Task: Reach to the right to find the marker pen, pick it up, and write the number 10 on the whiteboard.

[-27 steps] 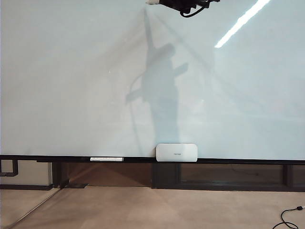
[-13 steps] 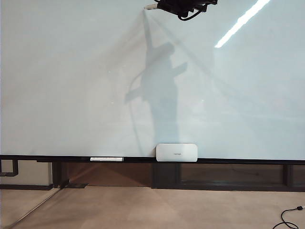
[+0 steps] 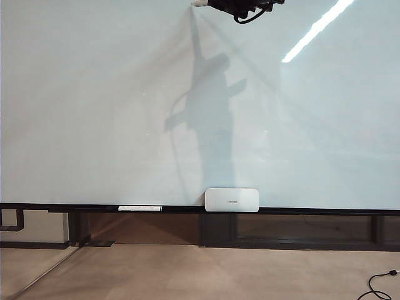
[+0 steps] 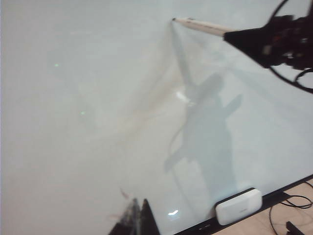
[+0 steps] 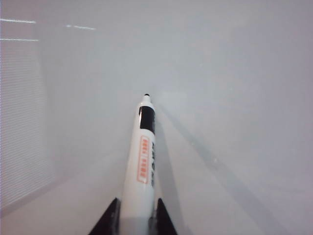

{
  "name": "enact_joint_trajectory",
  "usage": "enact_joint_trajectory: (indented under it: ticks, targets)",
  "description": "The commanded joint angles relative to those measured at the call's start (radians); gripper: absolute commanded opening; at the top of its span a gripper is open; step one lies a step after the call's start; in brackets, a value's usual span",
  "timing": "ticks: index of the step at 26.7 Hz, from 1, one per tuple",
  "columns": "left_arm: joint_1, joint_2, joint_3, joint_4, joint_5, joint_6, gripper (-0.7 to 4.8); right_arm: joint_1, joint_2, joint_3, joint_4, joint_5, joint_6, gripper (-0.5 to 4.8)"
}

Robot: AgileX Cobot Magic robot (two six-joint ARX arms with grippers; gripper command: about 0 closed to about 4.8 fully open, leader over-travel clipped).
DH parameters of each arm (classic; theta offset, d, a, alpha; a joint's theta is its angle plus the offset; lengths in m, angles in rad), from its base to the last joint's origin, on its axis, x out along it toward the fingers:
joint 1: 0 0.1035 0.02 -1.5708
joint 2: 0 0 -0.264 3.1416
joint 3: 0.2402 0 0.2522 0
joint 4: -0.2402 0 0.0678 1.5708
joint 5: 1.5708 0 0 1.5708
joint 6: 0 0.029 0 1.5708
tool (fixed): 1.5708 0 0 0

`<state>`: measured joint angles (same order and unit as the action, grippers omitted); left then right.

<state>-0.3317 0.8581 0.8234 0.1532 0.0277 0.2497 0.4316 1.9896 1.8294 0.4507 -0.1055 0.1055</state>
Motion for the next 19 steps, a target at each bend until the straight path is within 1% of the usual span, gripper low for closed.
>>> enact_joint_trajectory:
  ticks: [1, 10, 19]
  targets:
    - [0.001, -0.003, 0.005, 0.013, 0.015, -0.003, -0.06, 0.002, -0.006, 0.006, 0.018, 0.003, 0.002, -0.02]
    - [0.001, -0.003, 0.005, 0.012, 0.012, -0.001, -0.06, 0.001, 0.002, 0.006, 0.018, 0.018, -0.001, -0.01]
    - [0.001, -0.003, 0.005, 0.012, 0.01, 0.005, -0.06, 0.001, 0.006, 0.003, -0.076, 0.026, -0.002, -0.01]
